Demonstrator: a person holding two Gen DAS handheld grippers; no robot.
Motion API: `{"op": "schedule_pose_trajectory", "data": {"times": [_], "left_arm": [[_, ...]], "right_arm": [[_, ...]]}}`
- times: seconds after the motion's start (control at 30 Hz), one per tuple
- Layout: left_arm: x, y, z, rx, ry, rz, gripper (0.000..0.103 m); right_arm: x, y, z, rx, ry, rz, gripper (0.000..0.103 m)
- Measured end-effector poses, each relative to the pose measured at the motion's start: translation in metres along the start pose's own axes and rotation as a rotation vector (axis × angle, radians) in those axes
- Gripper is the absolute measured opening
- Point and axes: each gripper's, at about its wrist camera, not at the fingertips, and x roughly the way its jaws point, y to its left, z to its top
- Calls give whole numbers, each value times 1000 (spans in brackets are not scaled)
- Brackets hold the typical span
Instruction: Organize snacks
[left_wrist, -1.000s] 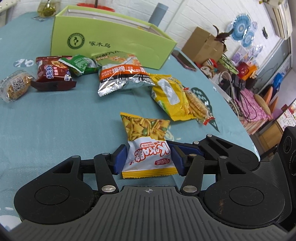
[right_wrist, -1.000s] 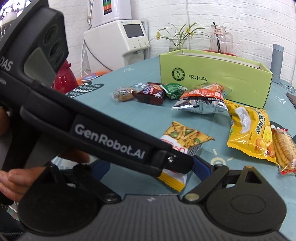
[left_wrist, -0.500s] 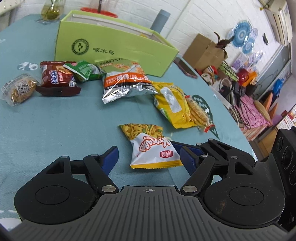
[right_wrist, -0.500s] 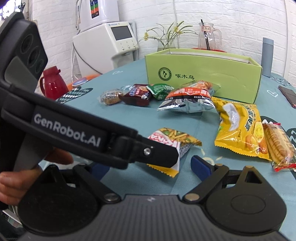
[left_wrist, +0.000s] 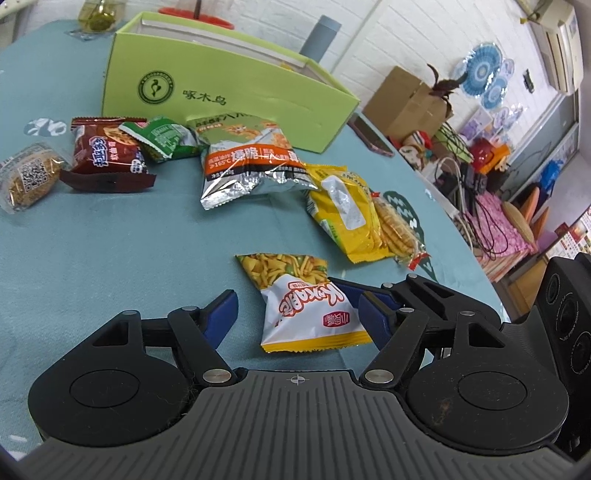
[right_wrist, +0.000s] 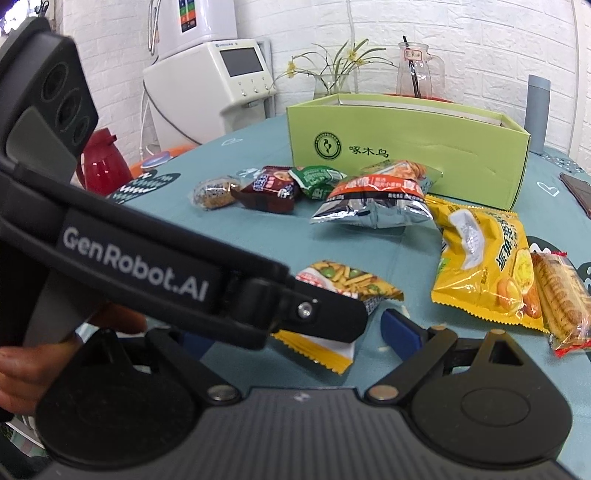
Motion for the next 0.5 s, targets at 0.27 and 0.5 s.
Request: {"op": "schedule_pose_trajectory", "data": {"times": [0.27, 0.5], "left_arm": [[-3, -3, -5, 25, 23, -26, 14], [-30, 3, 41, 25, -82, -61, 13]], "right_arm": [[-4, 18, 3, -97, -3, -31, 72], [-7, 13, 54, -166, -108, -14, 73]]}}
